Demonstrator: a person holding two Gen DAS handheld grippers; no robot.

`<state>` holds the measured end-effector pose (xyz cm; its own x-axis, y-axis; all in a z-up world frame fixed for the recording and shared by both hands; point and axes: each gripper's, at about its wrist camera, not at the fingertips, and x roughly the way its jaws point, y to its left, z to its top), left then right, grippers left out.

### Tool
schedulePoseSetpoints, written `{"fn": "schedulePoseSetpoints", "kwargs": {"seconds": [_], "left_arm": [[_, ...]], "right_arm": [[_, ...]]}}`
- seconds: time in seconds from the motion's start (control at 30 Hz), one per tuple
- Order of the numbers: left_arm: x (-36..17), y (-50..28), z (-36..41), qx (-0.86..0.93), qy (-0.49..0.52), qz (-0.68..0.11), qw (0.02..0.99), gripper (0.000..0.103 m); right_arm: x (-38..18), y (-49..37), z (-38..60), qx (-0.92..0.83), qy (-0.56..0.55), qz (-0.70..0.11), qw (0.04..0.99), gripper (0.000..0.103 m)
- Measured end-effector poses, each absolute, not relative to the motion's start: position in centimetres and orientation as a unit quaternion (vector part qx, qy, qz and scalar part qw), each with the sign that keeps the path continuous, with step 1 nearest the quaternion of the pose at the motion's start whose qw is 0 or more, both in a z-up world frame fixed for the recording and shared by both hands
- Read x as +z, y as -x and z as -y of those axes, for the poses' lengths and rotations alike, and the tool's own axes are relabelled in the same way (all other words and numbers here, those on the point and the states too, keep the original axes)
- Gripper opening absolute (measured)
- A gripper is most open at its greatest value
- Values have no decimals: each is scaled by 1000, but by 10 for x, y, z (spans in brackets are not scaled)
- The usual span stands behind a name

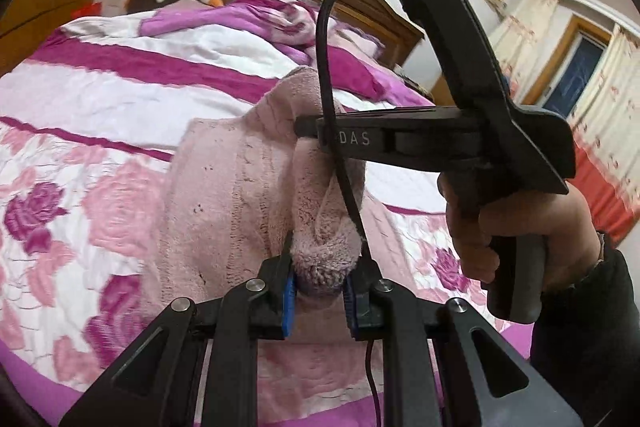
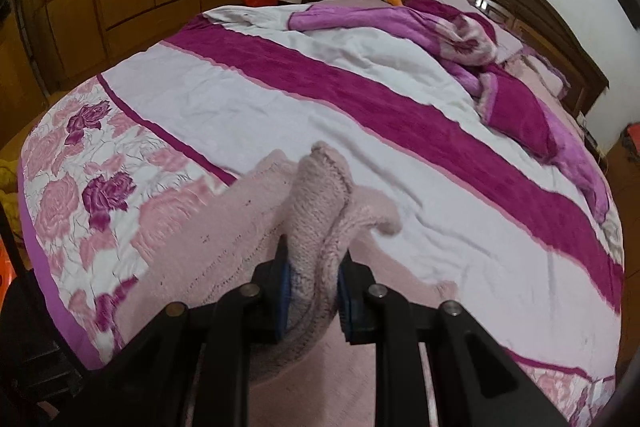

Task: Fold small clothes

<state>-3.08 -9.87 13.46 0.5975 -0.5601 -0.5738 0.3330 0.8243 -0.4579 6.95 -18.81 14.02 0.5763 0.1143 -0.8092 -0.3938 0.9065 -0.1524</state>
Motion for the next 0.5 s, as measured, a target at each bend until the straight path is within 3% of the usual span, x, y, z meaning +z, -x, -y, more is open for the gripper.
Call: {"fn": "schedulePoseSetpoints", "kwargs": {"seconds": [0.5], "left_arm": [[114,45,190,-286,108,-386,871,0]], "right_arm": [[109,-60,293,134,88,-448,879,19]]}}
